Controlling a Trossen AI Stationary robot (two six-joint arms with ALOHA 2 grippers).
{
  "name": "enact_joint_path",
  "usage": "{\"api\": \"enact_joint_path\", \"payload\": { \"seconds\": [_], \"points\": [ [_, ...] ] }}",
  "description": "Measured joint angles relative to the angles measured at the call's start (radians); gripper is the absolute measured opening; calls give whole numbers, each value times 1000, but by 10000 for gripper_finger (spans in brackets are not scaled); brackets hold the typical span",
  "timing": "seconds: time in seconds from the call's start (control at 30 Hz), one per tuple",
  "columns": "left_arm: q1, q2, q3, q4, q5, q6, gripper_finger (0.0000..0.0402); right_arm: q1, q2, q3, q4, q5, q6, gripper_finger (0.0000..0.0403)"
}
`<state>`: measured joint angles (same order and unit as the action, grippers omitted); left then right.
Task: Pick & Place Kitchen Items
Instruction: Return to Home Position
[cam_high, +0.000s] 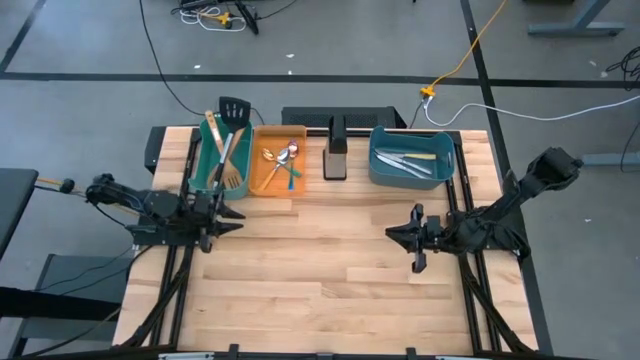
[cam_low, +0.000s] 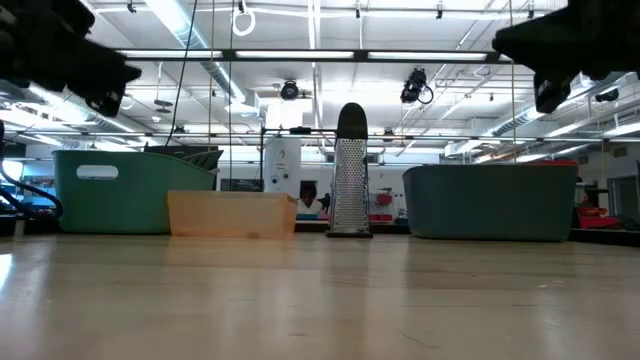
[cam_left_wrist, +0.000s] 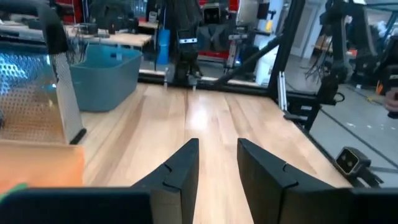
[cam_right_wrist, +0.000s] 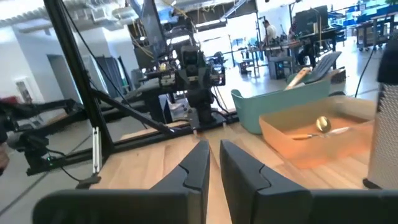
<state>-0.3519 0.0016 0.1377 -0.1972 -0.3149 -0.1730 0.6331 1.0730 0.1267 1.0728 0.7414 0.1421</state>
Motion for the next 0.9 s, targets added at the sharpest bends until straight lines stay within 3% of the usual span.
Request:
{"api": "enact_joint_path", "payload": {
  "seconds": [0.23,0.53,0.9],
  "points": [
    [0,9,-72,87,4,-1,115,0,0,-114,160,2,15,49],
    [0,11,-72,79,45,-3,115,-2,2,-112,30,63,3,49],
    [0,11,-74,85,56,1,115,-2,3,-112,-23,52,-51,49]
  ]
}}
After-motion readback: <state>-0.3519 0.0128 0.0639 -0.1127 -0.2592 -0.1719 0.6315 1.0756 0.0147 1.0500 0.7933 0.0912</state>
